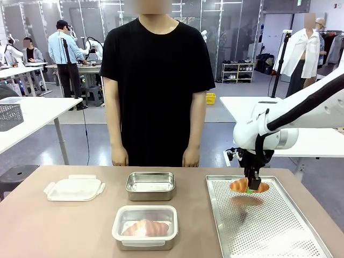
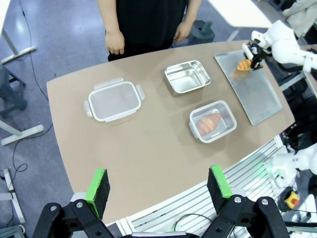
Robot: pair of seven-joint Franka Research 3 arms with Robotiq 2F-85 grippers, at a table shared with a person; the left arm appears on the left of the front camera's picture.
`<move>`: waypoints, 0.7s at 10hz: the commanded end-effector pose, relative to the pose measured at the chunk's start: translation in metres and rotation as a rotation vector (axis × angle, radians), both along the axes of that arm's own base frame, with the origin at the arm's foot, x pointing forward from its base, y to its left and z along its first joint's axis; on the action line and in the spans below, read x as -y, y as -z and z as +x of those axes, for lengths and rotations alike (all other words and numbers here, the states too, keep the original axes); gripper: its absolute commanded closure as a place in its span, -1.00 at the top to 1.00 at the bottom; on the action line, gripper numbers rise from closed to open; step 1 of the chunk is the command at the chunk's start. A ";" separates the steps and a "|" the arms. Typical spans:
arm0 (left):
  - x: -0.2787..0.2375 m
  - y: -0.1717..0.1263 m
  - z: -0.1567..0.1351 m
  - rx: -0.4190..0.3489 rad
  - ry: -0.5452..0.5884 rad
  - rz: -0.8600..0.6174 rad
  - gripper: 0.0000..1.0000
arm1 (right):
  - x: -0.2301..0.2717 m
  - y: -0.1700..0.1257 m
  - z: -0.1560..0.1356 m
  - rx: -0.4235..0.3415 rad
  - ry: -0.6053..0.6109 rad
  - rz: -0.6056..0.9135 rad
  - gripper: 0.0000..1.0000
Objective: Place the bread into the airtight container.
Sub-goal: Pick up a Butter Roll and place it into an empty Airtight Container.
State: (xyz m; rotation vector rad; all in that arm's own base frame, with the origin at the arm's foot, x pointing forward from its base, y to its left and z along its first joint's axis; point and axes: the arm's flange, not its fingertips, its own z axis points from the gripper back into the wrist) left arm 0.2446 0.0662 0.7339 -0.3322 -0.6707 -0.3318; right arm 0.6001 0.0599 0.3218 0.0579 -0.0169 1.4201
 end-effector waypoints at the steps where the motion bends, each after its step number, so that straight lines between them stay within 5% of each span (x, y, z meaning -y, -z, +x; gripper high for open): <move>1: 0.000 -0.002 0.000 0.003 0.009 0.006 1.00 | -0.022 -0.038 -0.011 -0.011 0.053 0.004 -0.26; 7: 0.000 -0.002 0.000 0.003 0.009 0.006 1.00 | -0.150 -0.099 -0.005 0.079 0.077 0.019 -0.26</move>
